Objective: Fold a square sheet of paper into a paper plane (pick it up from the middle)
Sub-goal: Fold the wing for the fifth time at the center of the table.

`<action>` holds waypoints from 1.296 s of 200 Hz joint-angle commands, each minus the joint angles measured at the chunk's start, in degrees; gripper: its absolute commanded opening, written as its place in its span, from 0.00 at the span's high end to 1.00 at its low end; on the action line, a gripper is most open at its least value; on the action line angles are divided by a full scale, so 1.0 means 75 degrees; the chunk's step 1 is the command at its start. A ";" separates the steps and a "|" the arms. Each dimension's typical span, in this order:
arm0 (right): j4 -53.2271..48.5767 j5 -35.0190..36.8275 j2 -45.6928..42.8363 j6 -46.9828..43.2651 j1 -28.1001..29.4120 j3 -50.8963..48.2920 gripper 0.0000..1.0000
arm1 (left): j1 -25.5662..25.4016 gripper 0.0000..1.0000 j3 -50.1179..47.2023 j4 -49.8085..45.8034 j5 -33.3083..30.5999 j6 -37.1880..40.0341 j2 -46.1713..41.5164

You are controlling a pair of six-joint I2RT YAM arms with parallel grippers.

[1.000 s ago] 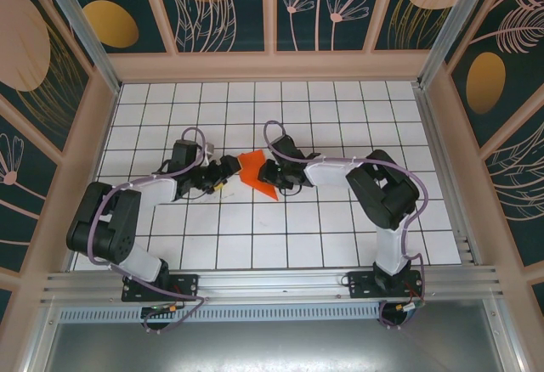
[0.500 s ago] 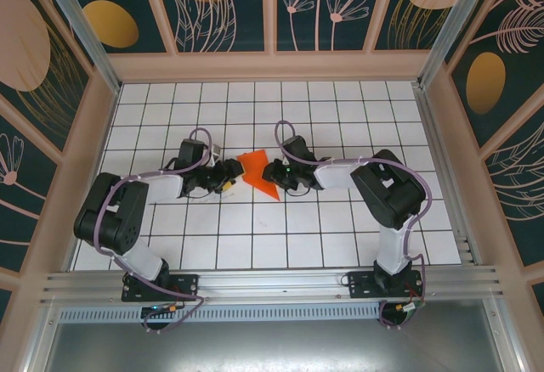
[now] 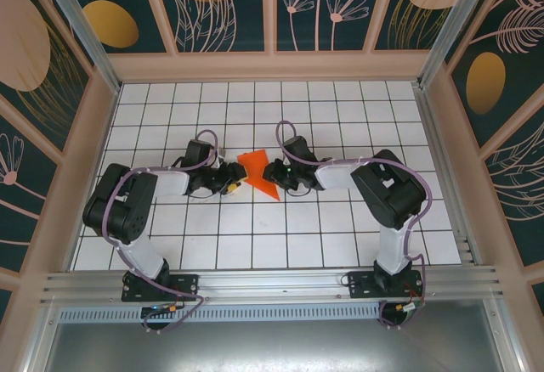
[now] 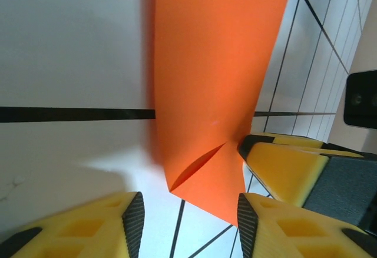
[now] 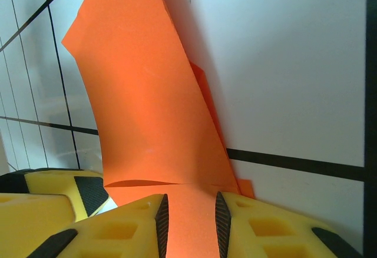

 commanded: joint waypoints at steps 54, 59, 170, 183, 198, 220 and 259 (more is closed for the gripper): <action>-0.0528 0.0149 -0.0007 0.0005 -0.0069 -0.0247 0.68 | -0.0102 0.68 0.0212 0.0467 0.0589 -0.0253 0.0328; -0.0527 0.0149 -0.0001 0.0004 -0.0071 -0.0247 0.69 | -0.0103 0.70 0.0212 0.0520 0.0632 -0.0279 0.0342; 0.0175 -0.0048 -0.0264 -0.0656 -0.0070 -0.0438 0.64 | -0.0172 0.75 0.0194 0.1366 0.1019 -0.0775 0.0739; 0.0329 -0.0101 -0.0340 -0.0859 -0.0071 -0.0475 0.63 | -0.0173 0.76 0.0194 0.1429 0.1008 -0.0826 0.0776; 0.0433 -0.0120 -0.0396 -0.1118 -0.0072 -0.0499 0.63 | -0.0173 0.79 0.0190 0.1461 0.0975 -0.0870 0.0784; 0.0471 -0.0097 -0.0523 -0.1679 -0.0071 -0.0450 0.62 | -0.0173 0.87 0.0198 0.1498 0.0942 -0.0914 0.0784; 0.0501 0.1276 -0.1337 -0.3116 0.0301 -0.0664 0.51 | -0.0187 0.94 0.0167 0.1486 0.0837 -0.1048 0.0613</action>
